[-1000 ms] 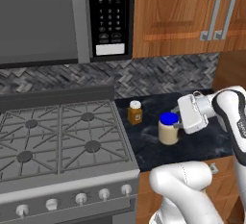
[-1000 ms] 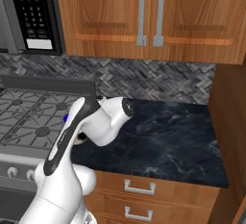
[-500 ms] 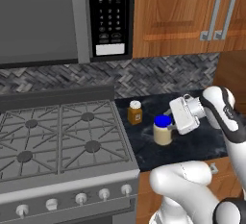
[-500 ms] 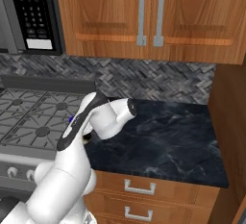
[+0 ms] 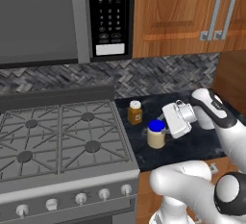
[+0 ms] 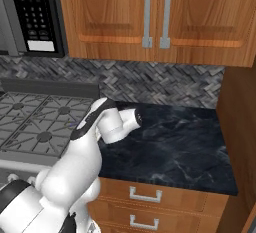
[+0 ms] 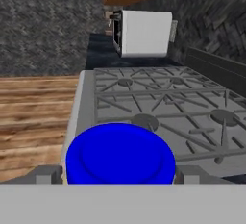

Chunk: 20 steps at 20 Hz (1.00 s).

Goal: Collect the turmeric, mayonnaise, and shaker from the cabinet and place them next to the stove.

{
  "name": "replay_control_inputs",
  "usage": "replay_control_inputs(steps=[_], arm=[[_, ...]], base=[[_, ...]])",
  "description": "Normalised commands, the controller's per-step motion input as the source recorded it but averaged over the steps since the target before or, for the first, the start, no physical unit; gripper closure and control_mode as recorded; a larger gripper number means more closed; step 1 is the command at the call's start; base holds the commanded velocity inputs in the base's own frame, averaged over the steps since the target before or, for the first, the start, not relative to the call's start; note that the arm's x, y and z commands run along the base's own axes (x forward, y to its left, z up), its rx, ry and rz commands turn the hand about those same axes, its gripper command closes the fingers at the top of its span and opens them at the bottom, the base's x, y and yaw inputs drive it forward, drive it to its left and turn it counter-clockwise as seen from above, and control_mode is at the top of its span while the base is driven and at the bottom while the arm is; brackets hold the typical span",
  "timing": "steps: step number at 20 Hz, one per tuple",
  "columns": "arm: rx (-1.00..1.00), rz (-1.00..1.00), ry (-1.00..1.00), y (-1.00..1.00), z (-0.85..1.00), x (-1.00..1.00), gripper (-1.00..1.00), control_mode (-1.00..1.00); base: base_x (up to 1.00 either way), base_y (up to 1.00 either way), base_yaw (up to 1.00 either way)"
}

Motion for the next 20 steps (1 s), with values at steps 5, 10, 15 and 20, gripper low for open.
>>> replay_control_inputs(steps=[5,10,15,20], arm=[[0.03,0.0,0.0,0.1,-0.26,0.25,1.0,-1.0],[0.0,0.0,0.0,0.1,-0.22,0.24,1.0,-1.0],[0.0,0.0,0.0,0.08,-0.18,0.2,1.0,-1.0],[0.0,0.0,0.0,0.08,-0.2,0.19,1.0,-1.0]], base=[[0.0,0.0,0.0],[0.0,0.0,0.0],[0.0,0.0,0.0],[0.0,0.0,0.0]])
